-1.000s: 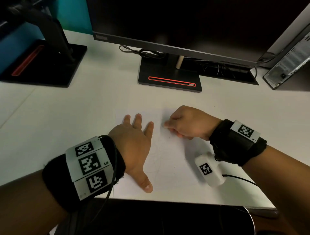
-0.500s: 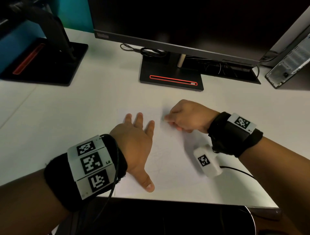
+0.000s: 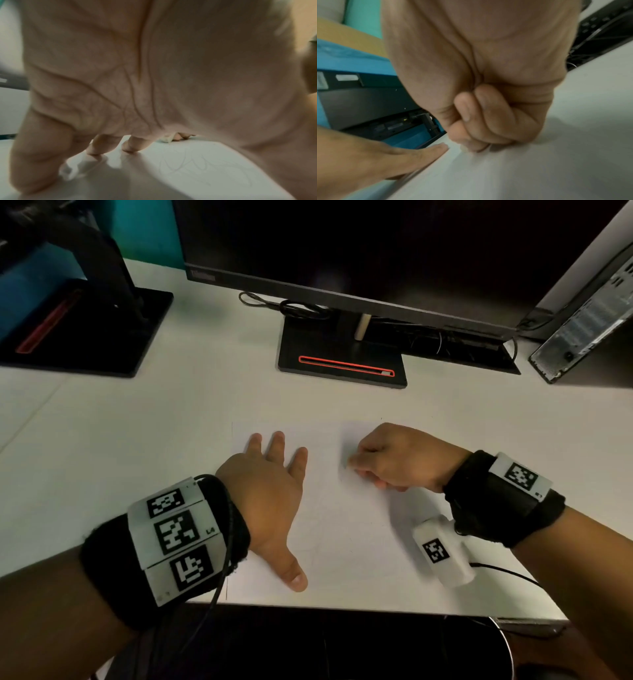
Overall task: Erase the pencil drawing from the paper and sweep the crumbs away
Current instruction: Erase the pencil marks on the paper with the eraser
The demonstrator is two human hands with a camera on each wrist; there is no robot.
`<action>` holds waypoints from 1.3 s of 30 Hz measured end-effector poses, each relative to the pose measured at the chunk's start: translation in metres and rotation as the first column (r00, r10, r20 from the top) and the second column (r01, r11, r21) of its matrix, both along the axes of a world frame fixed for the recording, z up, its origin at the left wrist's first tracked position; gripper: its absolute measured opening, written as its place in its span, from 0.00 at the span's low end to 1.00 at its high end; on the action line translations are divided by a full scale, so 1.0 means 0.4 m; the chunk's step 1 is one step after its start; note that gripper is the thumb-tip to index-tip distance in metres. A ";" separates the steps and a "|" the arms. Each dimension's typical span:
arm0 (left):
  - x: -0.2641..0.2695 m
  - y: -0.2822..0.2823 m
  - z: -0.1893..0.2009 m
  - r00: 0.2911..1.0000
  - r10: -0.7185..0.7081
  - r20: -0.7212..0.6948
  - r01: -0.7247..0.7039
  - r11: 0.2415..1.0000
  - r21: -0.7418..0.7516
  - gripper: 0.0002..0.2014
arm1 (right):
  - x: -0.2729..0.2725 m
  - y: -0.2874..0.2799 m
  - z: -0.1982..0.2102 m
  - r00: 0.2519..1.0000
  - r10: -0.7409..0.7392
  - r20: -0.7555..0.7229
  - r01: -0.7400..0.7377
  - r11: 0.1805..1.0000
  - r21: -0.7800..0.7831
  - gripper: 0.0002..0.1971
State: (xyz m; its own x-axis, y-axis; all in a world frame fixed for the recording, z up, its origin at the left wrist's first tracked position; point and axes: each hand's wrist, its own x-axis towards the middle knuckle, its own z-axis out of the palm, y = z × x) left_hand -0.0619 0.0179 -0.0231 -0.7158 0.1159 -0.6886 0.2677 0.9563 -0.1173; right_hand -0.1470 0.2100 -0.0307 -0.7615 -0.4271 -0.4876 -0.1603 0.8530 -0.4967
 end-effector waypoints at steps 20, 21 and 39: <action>0.004 -0.007 0.000 1.000 -0.009 -0.015 0.009 1.000 -0.008 0.82 | 0.217 0.135 -0.016 0.436 -0.372 0.820 0.784 -0.290 -0.548 0.14; 0.004 -0.008 0.000 1.000 -0.010 -0.019 0.010 1.000 -0.009 0.82 | 0.247 0.107 -0.019 0.468 -0.296 0.833 0.821 -0.204 -0.534 0.12; 0.004 -0.055 0.005 0.998 -0.040 -0.052 0.045 0.994 0.097 0.75 | 0.235 -0.036 -0.029 0.498 -0.103 0.861 0.784 0.479 -0.396 0.17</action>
